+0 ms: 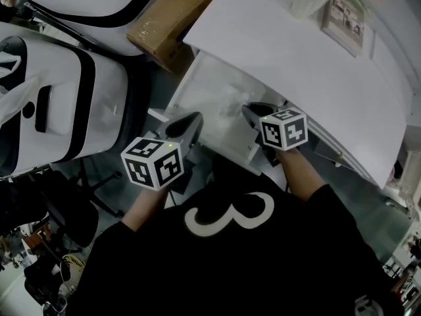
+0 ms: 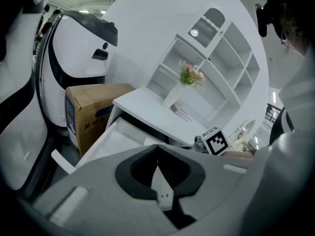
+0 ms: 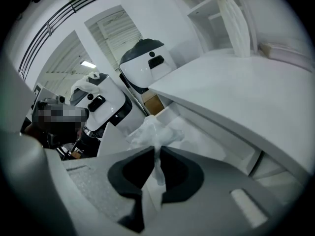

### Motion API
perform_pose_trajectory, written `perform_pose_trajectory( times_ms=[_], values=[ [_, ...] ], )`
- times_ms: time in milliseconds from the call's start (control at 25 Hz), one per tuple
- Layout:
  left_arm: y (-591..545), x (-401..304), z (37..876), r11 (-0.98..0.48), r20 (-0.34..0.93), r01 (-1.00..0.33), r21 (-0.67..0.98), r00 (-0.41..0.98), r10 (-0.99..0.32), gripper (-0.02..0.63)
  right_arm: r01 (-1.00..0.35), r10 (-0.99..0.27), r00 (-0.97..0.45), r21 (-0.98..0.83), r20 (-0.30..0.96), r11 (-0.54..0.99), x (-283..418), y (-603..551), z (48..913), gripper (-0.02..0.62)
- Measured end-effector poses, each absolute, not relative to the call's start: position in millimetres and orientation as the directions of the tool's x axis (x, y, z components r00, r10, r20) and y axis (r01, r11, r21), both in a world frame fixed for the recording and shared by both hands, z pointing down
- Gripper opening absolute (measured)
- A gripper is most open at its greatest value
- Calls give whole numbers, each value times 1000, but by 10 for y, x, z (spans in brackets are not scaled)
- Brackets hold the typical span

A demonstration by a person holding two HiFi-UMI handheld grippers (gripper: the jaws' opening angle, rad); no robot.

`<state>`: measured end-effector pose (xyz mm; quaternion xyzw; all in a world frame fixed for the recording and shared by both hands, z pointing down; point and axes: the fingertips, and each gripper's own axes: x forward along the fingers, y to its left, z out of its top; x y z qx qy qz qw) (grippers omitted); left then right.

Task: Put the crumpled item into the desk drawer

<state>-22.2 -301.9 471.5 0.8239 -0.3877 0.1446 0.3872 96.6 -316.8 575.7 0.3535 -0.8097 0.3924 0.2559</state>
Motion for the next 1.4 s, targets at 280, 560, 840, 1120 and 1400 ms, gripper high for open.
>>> perform_pose_trajectory(
  times_ms=[280,560,840,1120,1400],
  values=[
    [-3060,-259,4857,-380,559,-757,531,650,-515,11,-774,-311,-605,-452,733,443,894,-3205,6124,40],
    [-3141,-296,4956,-358,563,-761,541,644,-518,11,-784,-250,-575,-437,779,440,892,-3218,6493,40],
    [-3168,-318,5088,-344,576,-760,551,645,-502,11,-810,-199,-537,-434,820,395,896,-3226,6871,41],
    [-3212,-376,5183,-328,592,-765,554,639,-491,11,-822,-183,-519,-429,835,376,844,-3307,7085,43],
    [-3252,-443,5238,-320,597,-766,557,638,-487,11,-836,-172,-497,-417,850,356,828,-3343,7201,46]
  ],
)
